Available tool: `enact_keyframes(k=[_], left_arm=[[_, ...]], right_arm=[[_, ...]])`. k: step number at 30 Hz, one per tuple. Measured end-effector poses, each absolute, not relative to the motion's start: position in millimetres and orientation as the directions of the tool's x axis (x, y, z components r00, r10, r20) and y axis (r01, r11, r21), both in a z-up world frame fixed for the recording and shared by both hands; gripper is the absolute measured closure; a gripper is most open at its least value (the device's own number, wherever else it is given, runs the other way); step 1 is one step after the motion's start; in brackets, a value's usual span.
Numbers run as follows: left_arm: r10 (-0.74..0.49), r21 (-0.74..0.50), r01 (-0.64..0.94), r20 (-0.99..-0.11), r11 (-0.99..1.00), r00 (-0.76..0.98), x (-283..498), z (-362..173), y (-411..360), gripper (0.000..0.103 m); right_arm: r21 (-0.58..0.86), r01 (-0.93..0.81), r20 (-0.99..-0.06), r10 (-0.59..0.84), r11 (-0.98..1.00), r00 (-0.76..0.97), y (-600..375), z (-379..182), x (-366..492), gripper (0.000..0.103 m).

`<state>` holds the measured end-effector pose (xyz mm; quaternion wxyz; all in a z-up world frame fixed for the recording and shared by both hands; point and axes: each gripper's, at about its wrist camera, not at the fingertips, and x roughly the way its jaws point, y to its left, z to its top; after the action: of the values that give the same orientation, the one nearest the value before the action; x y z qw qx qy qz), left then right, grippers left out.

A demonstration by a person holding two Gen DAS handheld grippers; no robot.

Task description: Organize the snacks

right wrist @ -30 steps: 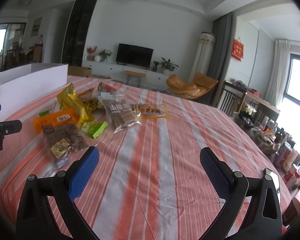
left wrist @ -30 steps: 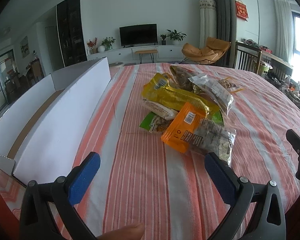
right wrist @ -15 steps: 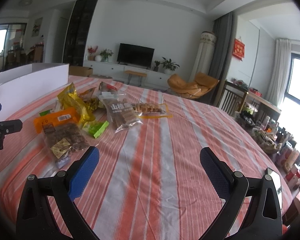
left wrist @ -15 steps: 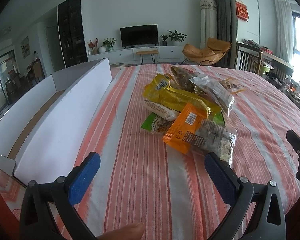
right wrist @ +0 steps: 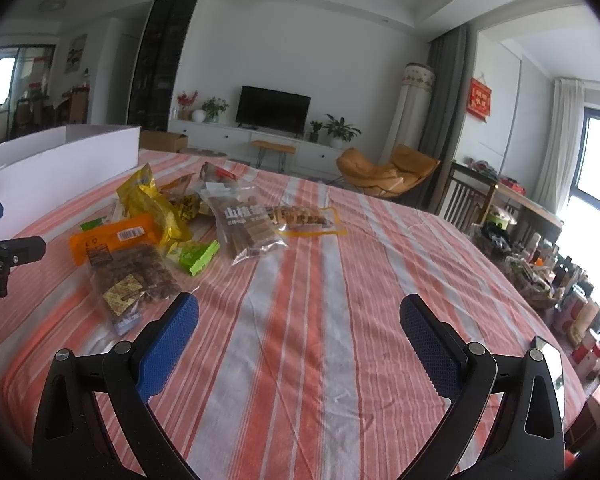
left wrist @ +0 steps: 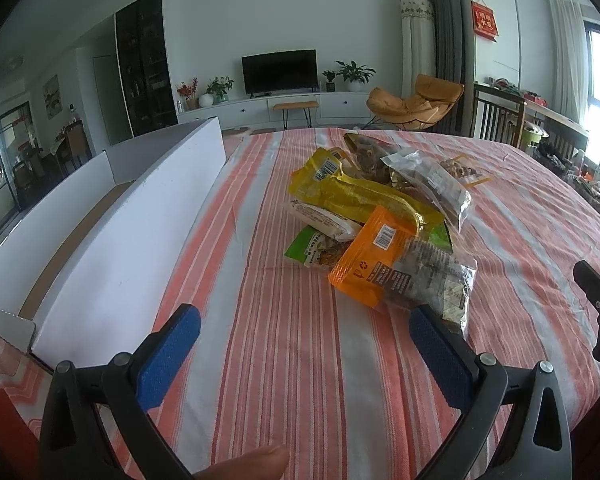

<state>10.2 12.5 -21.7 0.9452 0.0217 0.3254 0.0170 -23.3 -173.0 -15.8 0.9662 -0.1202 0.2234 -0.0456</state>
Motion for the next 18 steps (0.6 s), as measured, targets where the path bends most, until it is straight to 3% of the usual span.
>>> enact_keyframes(k=[18], left_arm=[[0.052, 0.062, -0.018, -0.622, 0.998, 0.781, 9.6, -24.0, 12.0, 0.0]], right_arm=[[-0.25, 0.029, -0.426, -0.137, 0.968, 0.894, -171.3, -19.1, -23.1, 0.001]])
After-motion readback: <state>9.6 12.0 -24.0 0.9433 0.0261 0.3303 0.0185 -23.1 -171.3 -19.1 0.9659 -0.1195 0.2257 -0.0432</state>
